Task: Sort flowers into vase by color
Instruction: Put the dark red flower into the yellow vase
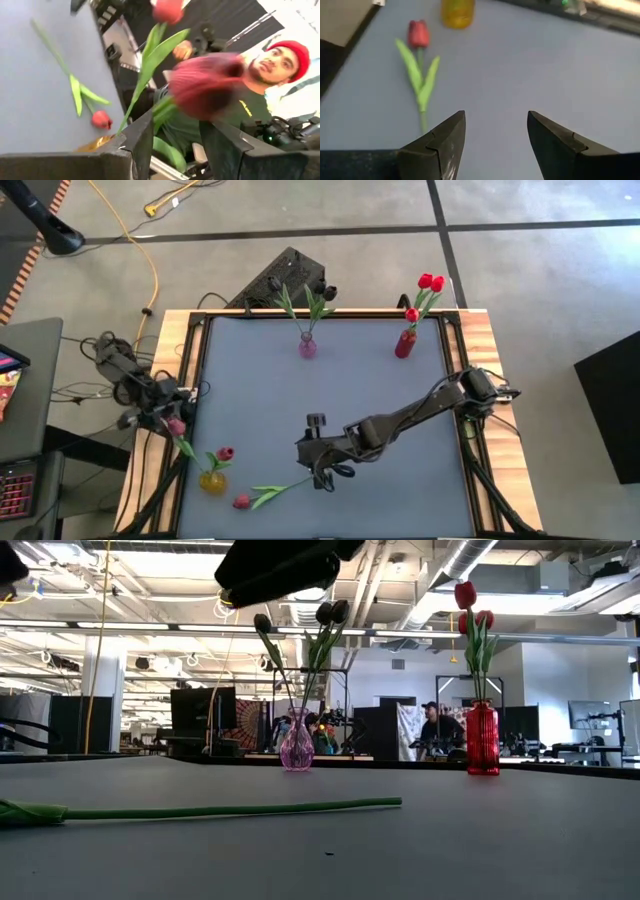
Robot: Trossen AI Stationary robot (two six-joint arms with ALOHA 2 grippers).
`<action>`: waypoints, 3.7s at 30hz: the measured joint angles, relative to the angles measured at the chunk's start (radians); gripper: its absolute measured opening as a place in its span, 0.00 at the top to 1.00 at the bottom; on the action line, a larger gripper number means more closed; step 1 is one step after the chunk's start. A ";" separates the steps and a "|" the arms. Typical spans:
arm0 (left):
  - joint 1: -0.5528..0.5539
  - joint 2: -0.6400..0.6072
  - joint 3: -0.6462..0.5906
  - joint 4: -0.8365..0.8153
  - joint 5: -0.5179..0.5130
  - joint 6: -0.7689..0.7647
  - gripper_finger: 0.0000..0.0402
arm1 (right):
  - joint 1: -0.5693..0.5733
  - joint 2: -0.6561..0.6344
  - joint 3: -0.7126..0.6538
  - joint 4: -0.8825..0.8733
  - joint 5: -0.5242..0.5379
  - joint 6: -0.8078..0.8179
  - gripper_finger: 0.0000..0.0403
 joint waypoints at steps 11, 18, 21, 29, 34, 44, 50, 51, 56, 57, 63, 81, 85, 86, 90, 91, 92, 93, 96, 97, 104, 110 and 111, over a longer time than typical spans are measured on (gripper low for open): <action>0.000 0.000 0.169 -0.154 -0.153 0.115 0.64 | 0.008 0.131 0.000 0.055 -0.140 0.030 0.41; 0.000 0.000 0.204 -0.311 -0.290 0.092 0.64 | 0.015 0.152 0.000 0.079 -0.195 0.167 0.41; 0.000 0.000 0.204 -0.329 -0.317 0.099 0.64 | 0.026 0.165 -0.001 0.061 -0.196 0.189 0.41; 0.000 0.000 0.204 -0.339 -0.329 0.161 0.64 | 0.049 0.234 -0.001 0.071 -0.176 0.197 0.41; 0.000 0.000 0.204 -0.339 -0.273 0.175 0.64 | 0.045 0.264 0.001 0.076 -0.146 0.201 0.47; 0.000 0.011 0.203 -0.340 -0.260 0.203 0.64 | 0.053 0.274 0.004 0.067 -0.209 0.199 0.86; 0.000 0.011 0.203 -0.340 -0.281 0.242 0.64 | 0.054 0.276 0.019 0.063 -0.186 0.237 0.95; 0.000 0.011 0.203 -0.340 -0.291 0.243 0.64 | 0.051 0.277 0.028 0.059 -0.173 0.246 0.94; 0.000 0.011 0.203 -0.335 -0.354 0.252 0.64 | 0.011 0.264 0.080 0.067 -0.120 0.225 0.96; 0.000 0.011 0.203 -0.335 -0.364 0.252 0.64 | 0.001 0.254 0.084 0.076 -0.115 0.217 0.96; 0.000 0.011 0.203 -0.335 -0.393 0.274 0.64 | -0.067 0.199 0.071 0.027 -0.068 0.171 0.96; 0.000 0.013 0.109 -0.301 -0.417 0.319 0.64 | -0.151 -0.102 -0.413 0.590 0.072 0.277 0.93; 0.000 0.012 0.110 -0.286 -0.411 0.321 0.64 | -0.166 -0.058 -0.399 0.627 0.021 0.352 0.78; 0.000 0.013 0.110 -0.286 -0.411 0.329 0.64 | -0.166 -0.037 -0.389 0.623 0.021 0.353 0.74; 0.000 0.013 0.110 -0.282 -0.426 0.342 0.64 | -0.166 0.052 -0.320 0.611 0.016 0.349 0.57; 0.000 0.012 0.111 -0.282 -0.428 0.342 0.64 | -0.166 0.069 -0.298 0.610 0.014 0.349 0.52; 0.000 0.012 0.111 -0.282 -0.428 0.342 0.64 | -0.168 0.088 -0.271 0.608 0.009 0.348 0.49; 0.000 0.013 0.111 -0.282 -0.427 0.337 0.64 | -0.171 0.103 -0.248 0.595 -0.001 0.349 0.45; 0.000 0.013 0.111 -0.282 -0.428 0.324 0.64 | -0.172 0.158 -0.191 0.528 -0.008 0.349 0.39; 0.000 0.013 0.111 -0.282 -0.428 0.322 0.64 | -0.172 0.175 -0.177 0.516 -0.009 0.348 0.38; 0.000 0.013 0.111 -0.283 -0.427 0.319 0.64 | -0.157 0.231 -0.126 0.382 -0.009 0.372 0.40; 0.000 0.013 0.111 -0.283 -0.426 0.318 0.64 | -0.132 0.178 -0.124 0.149 -0.010 0.525 0.43; 0.000 0.013 0.111 -0.283 -0.426 0.318 0.64 | -0.124 0.177 -0.124 0.136 -0.008 0.536 0.43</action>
